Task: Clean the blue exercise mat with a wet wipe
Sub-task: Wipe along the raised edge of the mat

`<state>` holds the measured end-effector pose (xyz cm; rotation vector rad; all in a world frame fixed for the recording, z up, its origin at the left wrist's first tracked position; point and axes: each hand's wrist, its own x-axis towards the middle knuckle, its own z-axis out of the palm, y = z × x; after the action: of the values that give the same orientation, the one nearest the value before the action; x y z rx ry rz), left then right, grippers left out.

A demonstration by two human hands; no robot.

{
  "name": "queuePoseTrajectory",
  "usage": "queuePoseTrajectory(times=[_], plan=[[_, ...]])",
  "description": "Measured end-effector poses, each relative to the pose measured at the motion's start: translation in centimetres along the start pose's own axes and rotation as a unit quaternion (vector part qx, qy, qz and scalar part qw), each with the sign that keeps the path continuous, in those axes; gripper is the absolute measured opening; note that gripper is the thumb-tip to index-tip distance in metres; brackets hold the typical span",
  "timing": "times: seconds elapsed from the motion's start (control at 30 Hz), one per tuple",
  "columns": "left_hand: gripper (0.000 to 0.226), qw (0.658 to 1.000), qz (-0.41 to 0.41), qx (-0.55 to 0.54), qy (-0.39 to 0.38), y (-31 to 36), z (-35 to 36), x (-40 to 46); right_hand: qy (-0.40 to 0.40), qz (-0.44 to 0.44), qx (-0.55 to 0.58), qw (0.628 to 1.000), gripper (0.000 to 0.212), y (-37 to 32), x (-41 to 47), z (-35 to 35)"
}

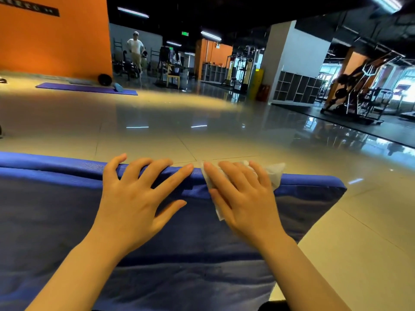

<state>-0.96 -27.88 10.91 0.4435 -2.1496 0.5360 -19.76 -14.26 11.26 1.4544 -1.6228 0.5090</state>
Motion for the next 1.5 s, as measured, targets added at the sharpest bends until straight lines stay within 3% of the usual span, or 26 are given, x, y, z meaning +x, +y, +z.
queuePoseTrajectory(times=[0.27,0.37,0.57,0.7,0.8,0.97,1.07,1.33,1.5], plan=[[0.055,1.000,0.006,-0.016,0.011,-0.1,-0.1,-0.3,-0.060,0.201,-0.056,0.976,0.050,11.8,-7.1,-4.1],[0.054,1.000,-0.010,-0.019,0.022,0.3,-0.3,-0.2,-0.022,0.251,-0.010,0.968,0.055,11.7,-7.0,-3.7],[0.049,0.999,-0.035,-0.024,0.026,1.0,-0.4,0.0,0.089,0.191,0.080,0.974,0.036,4.1,-3.2,-1.3],[0.048,0.999,-0.038,-0.028,0.022,0.6,-0.5,0.0,0.029,0.101,0.084,0.991,0.041,-0.4,-1.0,-0.6],[0.048,0.999,-0.031,-0.033,0.024,0.4,-0.5,-0.1,0.012,0.070,0.052,0.996,0.047,2.4,-2.2,-1.2],[0.048,0.998,-0.017,-0.039,0.035,0.4,-0.8,-0.3,-0.013,0.140,-0.069,0.988,0.050,11.0,-7.9,-3.7],[0.048,0.998,-0.021,-0.041,0.032,0.5,-0.8,-0.4,-0.034,0.248,-0.018,0.968,0.059,14.4,-9.5,-5.0],[0.044,0.997,-0.042,-0.052,0.046,1.2,-1.2,-0.5,0.114,0.344,0.095,0.927,0.049,10.0,-7.1,-2.7],[0.044,0.997,-0.039,-0.052,0.047,1.2,-1.5,-0.8,0.099,0.334,0.102,0.932,0.050,9.8,-7.5,-3.0]])
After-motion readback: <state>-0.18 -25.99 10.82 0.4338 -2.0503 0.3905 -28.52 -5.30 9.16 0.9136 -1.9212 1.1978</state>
